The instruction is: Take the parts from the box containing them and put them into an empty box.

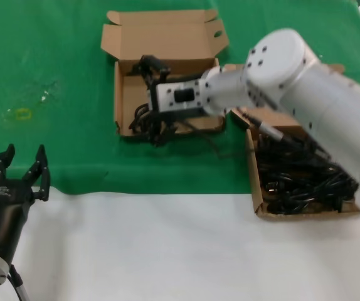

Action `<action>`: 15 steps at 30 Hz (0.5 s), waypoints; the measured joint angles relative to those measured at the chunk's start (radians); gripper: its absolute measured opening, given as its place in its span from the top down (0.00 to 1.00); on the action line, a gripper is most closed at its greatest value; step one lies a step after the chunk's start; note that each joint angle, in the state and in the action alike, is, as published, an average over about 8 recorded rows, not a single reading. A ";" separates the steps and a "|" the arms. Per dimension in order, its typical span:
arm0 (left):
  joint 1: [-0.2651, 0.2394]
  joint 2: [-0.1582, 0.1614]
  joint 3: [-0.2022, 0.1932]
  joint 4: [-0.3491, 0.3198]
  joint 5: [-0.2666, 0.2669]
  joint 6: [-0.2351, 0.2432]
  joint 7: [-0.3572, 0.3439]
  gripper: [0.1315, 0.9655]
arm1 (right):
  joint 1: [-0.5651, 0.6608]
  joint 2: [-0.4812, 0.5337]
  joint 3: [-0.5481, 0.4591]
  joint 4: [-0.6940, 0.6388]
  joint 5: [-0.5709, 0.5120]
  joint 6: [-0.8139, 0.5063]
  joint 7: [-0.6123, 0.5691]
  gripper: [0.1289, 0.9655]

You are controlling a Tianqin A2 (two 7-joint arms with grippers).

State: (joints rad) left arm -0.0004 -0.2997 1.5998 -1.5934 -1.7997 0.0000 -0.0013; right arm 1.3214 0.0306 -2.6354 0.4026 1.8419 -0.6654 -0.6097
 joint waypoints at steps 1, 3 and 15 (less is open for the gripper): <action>0.000 0.000 0.000 0.000 0.000 0.000 0.000 0.83 | -0.019 0.004 0.015 0.017 -0.001 0.009 0.009 0.10; 0.000 0.000 0.000 0.000 0.000 0.000 0.000 0.80 | -0.057 0.012 0.045 0.052 -0.002 0.029 0.026 0.06; 0.000 0.000 0.000 -0.001 0.000 0.000 0.000 0.48 | -0.292 0.060 0.229 0.264 -0.009 0.147 0.135 0.01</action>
State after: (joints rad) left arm -0.0003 -0.2998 1.5998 -1.5949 -1.7998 0.0000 -0.0008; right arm 1.0295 0.0901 -2.4068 0.6671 1.8327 -0.5184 -0.4747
